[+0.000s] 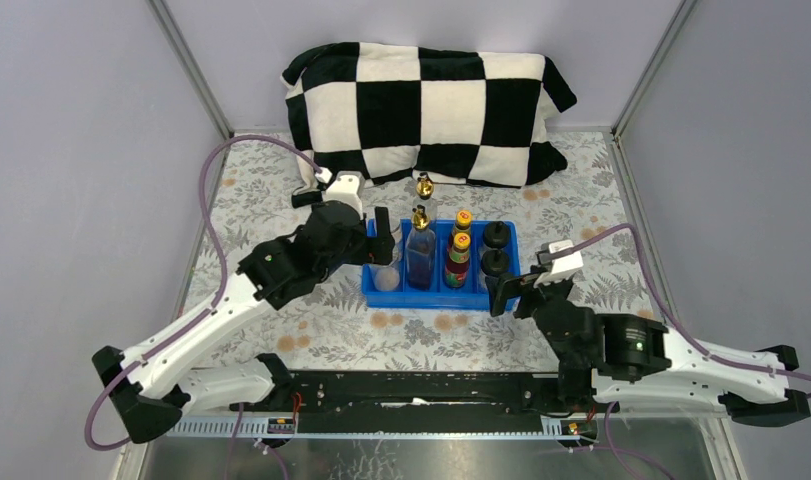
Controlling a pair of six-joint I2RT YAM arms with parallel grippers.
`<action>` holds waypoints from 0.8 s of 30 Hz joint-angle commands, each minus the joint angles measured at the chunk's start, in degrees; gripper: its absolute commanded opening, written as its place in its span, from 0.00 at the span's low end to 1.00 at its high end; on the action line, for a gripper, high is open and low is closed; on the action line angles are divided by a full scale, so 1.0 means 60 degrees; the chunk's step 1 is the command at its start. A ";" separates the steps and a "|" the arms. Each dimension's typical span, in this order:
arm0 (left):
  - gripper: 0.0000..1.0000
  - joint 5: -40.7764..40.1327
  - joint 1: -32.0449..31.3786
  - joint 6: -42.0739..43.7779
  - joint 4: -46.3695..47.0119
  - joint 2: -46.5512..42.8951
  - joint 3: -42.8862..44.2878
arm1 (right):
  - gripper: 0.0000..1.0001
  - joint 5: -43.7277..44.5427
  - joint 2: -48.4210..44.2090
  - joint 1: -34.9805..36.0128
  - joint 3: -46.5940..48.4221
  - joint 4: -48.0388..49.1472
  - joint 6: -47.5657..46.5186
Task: Organize the condiment bottles
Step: Reset both arms
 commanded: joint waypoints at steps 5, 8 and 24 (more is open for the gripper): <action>0.99 0.0282 0.0028 0.0454 -0.0059 -0.1225 -0.0186 | 1.00 -0.0742 0.0584 -0.0140 0.1355 -0.0987 -0.0986; 0.99 0.0409 0.0037 0.0476 0.0011 -0.1555 -0.0407 | 1.00 -0.1598 0.0882 -0.0915 0.1524 -0.0838 -0.1410; 0.99 0.0199 0.0041 0.0648 0.0013 -0.2509 -0.1051 | 1.00 -0.9041 0.2536 -0.7705 0.1309 0.0854 -0.1992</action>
